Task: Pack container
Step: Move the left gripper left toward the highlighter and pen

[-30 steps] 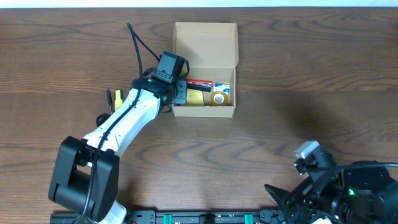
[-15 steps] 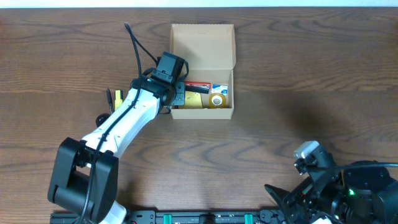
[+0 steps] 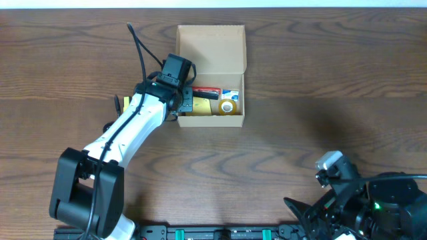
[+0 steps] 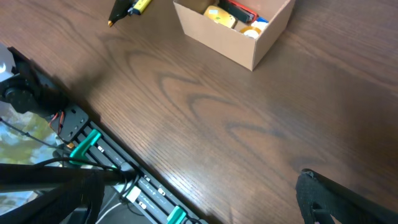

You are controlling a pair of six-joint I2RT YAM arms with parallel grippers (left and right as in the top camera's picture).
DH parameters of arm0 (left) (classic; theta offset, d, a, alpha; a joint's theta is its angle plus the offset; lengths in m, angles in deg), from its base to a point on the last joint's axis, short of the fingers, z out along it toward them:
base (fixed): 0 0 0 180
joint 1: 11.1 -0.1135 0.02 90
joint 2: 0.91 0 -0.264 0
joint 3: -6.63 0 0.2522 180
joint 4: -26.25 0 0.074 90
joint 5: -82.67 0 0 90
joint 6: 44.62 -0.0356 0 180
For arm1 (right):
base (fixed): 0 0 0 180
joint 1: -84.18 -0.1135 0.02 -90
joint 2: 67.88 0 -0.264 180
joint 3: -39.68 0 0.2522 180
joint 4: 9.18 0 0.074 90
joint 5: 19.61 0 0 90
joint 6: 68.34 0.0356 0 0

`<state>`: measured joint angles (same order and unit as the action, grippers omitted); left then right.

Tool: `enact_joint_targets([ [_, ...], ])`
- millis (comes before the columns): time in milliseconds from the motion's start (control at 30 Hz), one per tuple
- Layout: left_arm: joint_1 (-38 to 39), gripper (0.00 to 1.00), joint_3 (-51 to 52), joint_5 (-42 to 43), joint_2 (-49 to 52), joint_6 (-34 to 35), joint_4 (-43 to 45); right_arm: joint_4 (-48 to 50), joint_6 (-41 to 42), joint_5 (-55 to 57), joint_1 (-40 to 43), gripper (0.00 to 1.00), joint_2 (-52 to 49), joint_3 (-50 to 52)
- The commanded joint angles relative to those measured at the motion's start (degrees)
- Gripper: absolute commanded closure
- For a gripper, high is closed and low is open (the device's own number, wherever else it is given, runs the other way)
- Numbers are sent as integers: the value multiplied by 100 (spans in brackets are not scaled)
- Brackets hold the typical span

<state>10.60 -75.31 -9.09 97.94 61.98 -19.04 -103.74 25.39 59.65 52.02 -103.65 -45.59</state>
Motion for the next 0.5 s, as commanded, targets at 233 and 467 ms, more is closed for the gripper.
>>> enact_joint_targets([
  [233,-184,94,46,-424,-74,-186,-197,-2,48,-44,-2,1,-2,-4],
  [467,-219,94,44,-463,-256,-232,-352,-2,48,-44,-2,1,-2,-4],
])
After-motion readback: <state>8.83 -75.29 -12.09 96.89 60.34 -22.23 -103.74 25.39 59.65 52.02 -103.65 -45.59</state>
